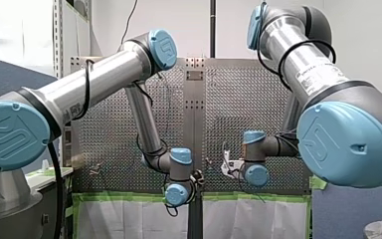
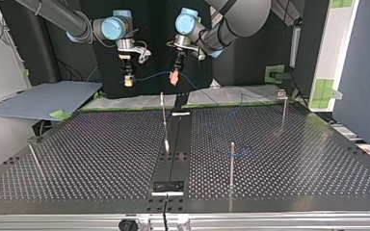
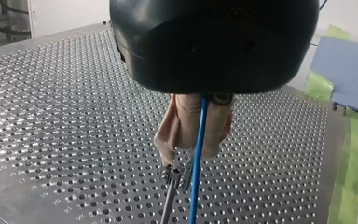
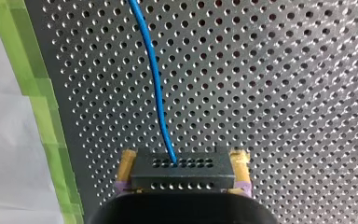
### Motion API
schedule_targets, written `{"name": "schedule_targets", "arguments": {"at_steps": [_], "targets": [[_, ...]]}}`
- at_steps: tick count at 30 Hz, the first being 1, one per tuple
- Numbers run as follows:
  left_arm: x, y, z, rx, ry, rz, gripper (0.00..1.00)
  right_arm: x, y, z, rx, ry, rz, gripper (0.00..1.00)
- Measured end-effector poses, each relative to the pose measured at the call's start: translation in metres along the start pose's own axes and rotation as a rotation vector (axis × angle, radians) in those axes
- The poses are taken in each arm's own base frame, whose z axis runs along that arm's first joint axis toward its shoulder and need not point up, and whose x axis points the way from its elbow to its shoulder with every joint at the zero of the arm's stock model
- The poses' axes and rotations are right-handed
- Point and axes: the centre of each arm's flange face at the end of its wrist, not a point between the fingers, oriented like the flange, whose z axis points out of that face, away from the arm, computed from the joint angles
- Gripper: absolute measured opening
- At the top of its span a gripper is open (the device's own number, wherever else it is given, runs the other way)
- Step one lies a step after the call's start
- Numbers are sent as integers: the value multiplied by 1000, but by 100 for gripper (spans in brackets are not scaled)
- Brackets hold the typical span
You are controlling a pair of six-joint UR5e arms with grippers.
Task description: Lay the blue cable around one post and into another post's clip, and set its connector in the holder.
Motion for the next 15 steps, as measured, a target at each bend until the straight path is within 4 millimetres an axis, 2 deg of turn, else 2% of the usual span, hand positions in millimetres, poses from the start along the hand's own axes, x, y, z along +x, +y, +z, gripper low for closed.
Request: {"name": "schedule_targets", "arguments": {"at_steps": [8,15], "targets": [[-4,-2,6,-1,-31,13,2,-20,9,14,-11,-7,-4,0],[-8,-2,15,-15,-54,36,2,-24,12,25,-18,-24,-7,0]]}}
